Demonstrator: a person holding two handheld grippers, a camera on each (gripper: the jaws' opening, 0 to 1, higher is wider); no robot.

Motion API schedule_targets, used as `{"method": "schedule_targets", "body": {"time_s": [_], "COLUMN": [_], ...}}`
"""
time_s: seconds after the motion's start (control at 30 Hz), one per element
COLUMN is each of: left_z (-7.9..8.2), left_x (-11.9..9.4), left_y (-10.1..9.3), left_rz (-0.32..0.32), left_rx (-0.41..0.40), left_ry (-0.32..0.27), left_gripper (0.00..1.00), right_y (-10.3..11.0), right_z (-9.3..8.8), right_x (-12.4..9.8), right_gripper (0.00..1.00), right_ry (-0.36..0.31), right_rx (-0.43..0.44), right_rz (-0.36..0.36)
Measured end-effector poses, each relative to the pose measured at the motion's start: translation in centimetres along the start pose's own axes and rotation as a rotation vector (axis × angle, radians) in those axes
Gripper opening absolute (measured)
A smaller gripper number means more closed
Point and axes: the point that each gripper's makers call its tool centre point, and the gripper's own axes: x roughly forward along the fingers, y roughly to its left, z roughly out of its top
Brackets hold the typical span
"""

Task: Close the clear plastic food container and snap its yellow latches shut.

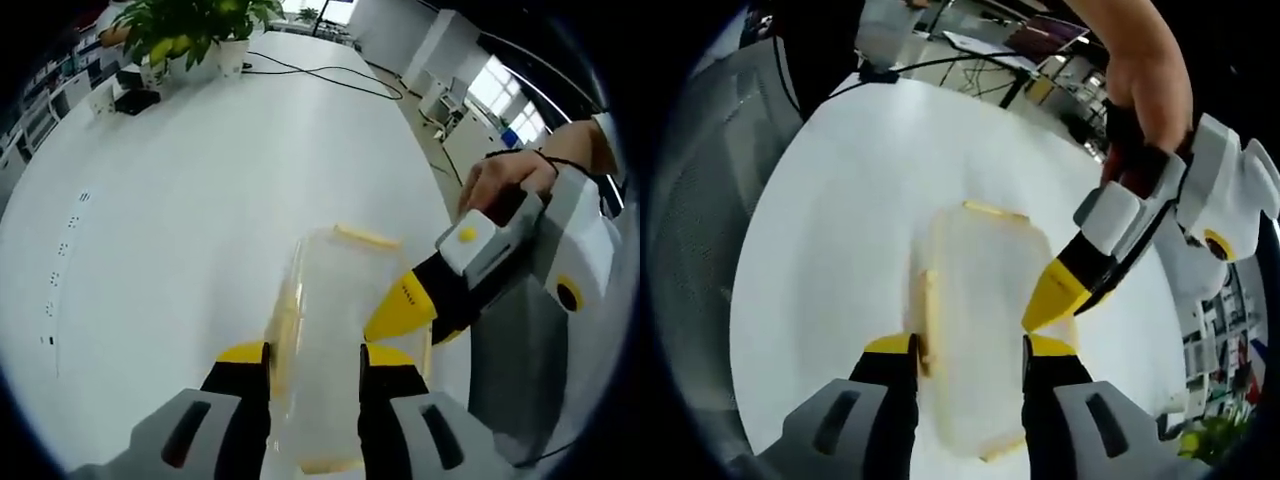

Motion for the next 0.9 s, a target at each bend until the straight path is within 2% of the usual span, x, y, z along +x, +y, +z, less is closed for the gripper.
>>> {"method": "schedule_targets", "body": {"time_s": [0.03, 0.07, 0.1, 0.37, 0.4, 0.43, 0.7, 0.9], "left_z": [-0.1, 0.0, 0.0, 0.0, -0.1, -0.2, -0.3, -0.3], "left_x": [0.0, 0.1, 0.2, 0.6, 0.3, 0.1, -0.5, -0.3], "left_y": [-0.1, -0.3, -0.2, 0.6, 0.7, 1.0, 0.6, 0.1], "left_rz": [-0.004, -0.016, -0.012, -0.069, -0.087, -0.099, -0.095, -0.093], "left_rx": [0.001, -0.011, -0.006, -0.028, -0.071, -0.047, -0.042, -0.062], "left_ry": [0.0, -0.005, 0.001, 0.033, 0.034, 0.039, 0.034, 0.006], "left_gripper": [0.27, 0.27, 0.27, 0.25, 0.25, 0.25, 0.25, 0.26], "right_y": [0.0, -0.8, -0.2, -0.2, -0.1, -0.4, -0.1, 0.0], "right_z": [0.0, -0.7, -0.1, -0.2, -0.2, 0.2, -0.1, -0.1], "right_x": [0.0, -0.3, 0.3, 0.0, -0.1, 0.0, -0.1, -0.2], "right_gripper": [0.34, 0.33, 0.33, 0.33, 0.33, 0.33, 0.33, 0.33], "right_ry": [0.004, 0.034, 0.009, 0.01, 0.021, -0.001, -0.002, -0.023], "right_rx": [0.001, -0.034, 0.003, 0.005, -0.005, -0.007, -0.003, -0.015], "right_rz": [-0.006, -0.057, -0.012, -0.004, 0.01, -0.006, 0.001, 0.019]}}
